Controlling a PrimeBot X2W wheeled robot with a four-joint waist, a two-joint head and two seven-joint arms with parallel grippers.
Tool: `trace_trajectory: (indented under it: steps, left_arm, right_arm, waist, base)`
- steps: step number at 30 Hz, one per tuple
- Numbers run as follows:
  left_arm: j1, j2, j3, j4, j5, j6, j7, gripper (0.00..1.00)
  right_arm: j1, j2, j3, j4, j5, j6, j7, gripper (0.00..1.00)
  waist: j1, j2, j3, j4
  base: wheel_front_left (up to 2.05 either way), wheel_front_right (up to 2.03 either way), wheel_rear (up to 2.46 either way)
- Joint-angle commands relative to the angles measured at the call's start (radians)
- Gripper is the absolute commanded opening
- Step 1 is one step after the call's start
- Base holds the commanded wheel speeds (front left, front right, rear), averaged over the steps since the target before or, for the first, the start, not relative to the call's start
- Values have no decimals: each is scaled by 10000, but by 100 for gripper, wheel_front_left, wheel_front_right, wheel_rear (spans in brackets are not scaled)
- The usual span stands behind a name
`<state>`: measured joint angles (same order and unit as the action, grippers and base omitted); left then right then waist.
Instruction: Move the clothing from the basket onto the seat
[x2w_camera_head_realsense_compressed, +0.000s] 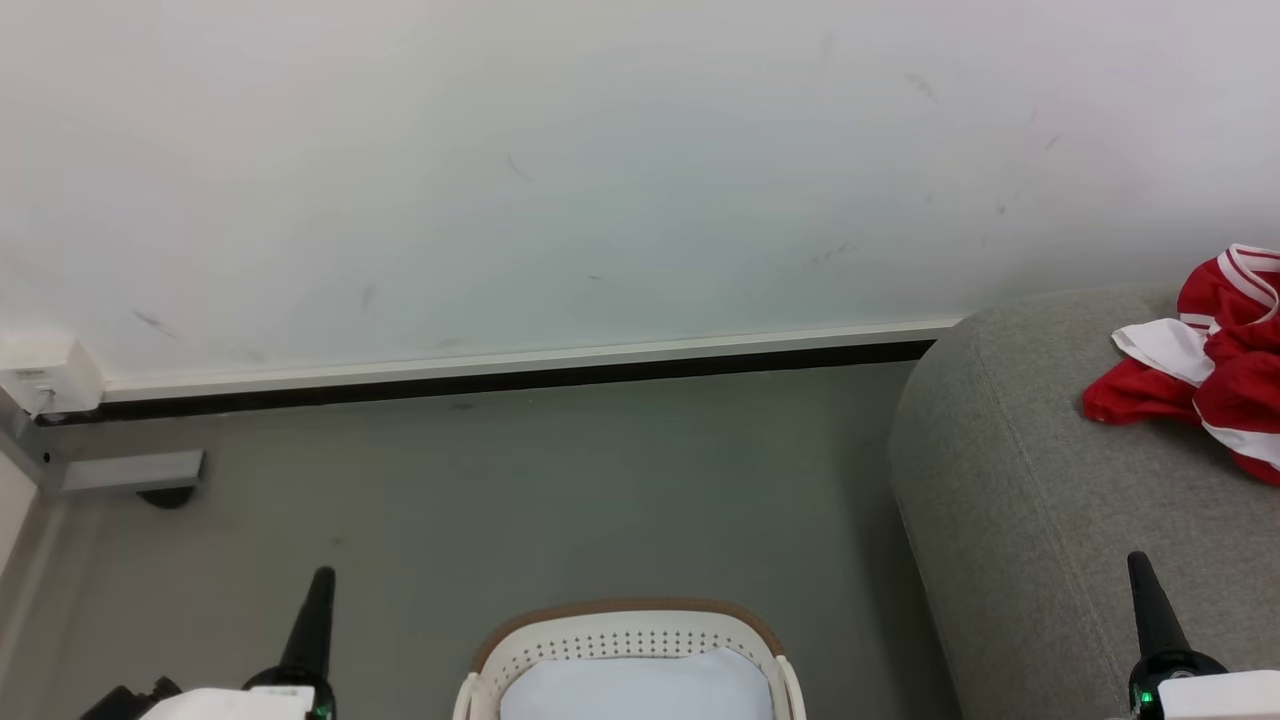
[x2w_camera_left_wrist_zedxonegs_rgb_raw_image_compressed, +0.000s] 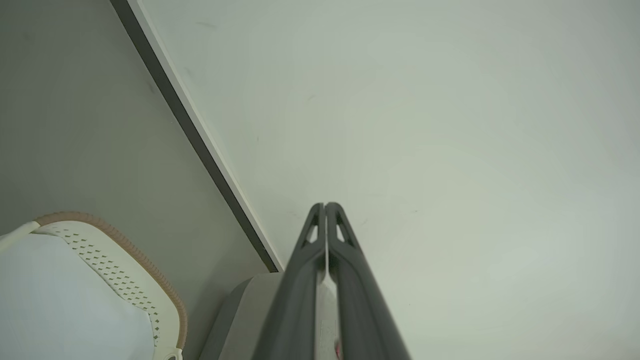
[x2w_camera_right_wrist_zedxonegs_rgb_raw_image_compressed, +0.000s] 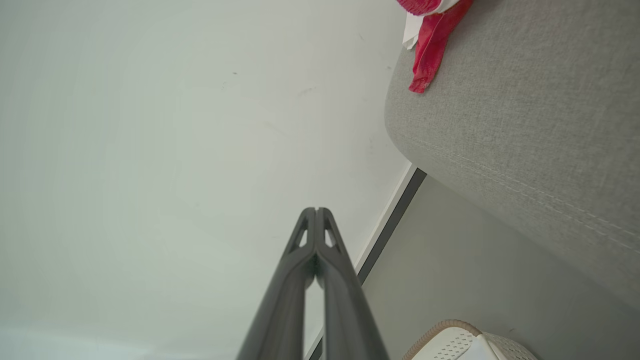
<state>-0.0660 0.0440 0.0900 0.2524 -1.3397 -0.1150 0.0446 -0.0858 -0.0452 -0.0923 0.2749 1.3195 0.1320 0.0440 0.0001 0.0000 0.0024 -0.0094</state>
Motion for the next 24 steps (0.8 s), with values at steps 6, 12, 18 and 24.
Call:
trace_trajectory:
  steps: [6,12,18,24]
  left_arm:
    - [-247,87,100,-69,-701,-79,196,0]
    - [-306,90,143,-71,-1168,-96,327,0]
    - [-352,91,172,-70,-1590,-119,430,0]
    - [-395,94,207,-71,-1976,-148,529,0]
  right_arm:
    - [-203,-78,-75,-146,752,-18,179,0]
    - [-218,-80,-116,-183,1250,-20,320,0]
    - [-227,-81,-147,-218,1682,-21,425,0]
    - [-253,-82,-185,-262,2150,-22,540,0]
  waist:
    - [-1,0,0,18]
    - [-1,0,1,34]
    - [-1,0,1,47]
    - [-1,0,2,63]
  base:
    - [0,0,0]
    - [0,0,0]
    - [0,0,0]
    - [0,0,0]
